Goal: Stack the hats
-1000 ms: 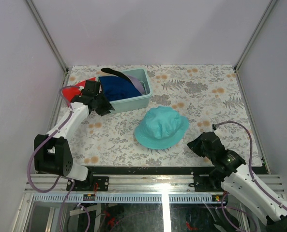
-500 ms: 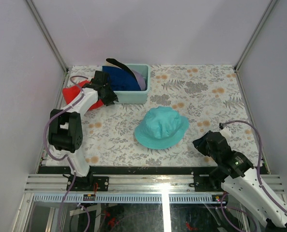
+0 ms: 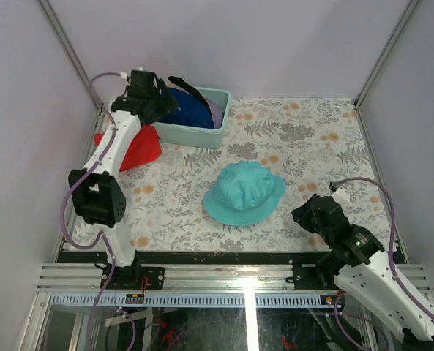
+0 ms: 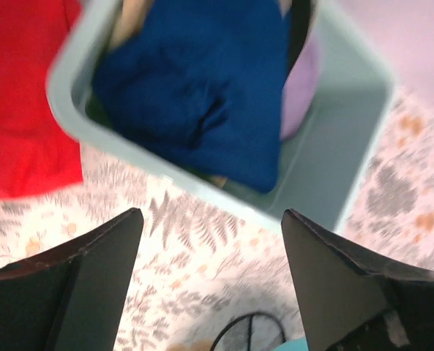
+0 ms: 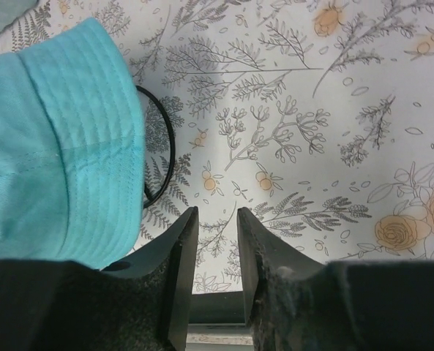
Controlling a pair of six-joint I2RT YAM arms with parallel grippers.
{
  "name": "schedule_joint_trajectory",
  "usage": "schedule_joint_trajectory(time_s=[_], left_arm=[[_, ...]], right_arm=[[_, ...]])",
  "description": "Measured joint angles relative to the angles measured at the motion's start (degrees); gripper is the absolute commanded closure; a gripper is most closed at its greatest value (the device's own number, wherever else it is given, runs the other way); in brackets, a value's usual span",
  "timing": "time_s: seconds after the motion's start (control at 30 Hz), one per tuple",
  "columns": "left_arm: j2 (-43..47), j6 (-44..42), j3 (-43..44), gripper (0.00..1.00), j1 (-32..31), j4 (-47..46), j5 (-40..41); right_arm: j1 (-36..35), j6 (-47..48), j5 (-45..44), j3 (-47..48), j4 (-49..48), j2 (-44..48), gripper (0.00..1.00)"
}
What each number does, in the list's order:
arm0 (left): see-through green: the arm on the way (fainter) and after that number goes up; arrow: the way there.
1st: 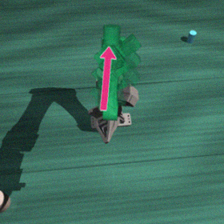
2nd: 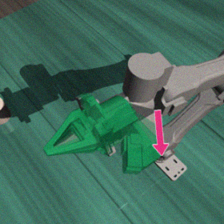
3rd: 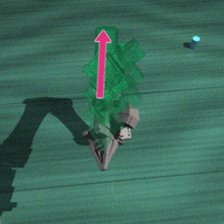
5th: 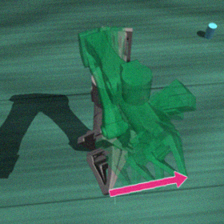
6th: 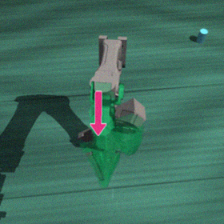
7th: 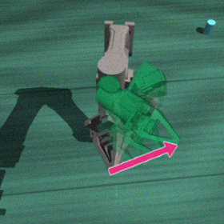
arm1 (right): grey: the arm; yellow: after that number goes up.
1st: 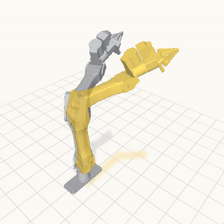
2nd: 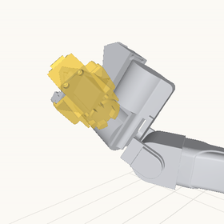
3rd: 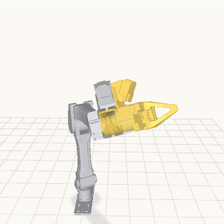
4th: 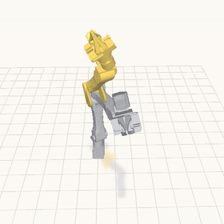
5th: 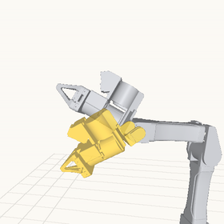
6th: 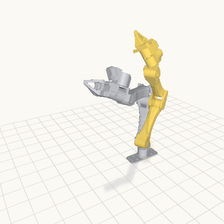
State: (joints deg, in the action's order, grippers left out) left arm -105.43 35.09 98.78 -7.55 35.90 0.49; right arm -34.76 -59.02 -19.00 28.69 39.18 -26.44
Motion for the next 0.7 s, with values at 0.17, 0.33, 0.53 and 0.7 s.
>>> schedule_joint_trajectory(time_s=[0.17,0.33,0.53,0.7], left_arm=[[-2.3,-3.7,17.0,0.23,2.1,4.5,2.5],[-11.6,-6.6,27.4,0.27,2.8,6.0,4.0],[-19.7,-9.6,27.5,0.3,2.8,8.7,5.6],[-19.9,-11.9,24.2,0.3,2.8,6.8,6.4]], right_arm=[[0.0,2.1,0.0,1.7,-2.6,-2.7,0.59],[0.0,3.7,0.0,2.7,-5.2,-4.3,0.58],[0.0,4.7,0.0,2.8,-5.9,-4.3,0.56],[0.0,5.6,0.0,2.8,-7.2,-4.3,0.55]])
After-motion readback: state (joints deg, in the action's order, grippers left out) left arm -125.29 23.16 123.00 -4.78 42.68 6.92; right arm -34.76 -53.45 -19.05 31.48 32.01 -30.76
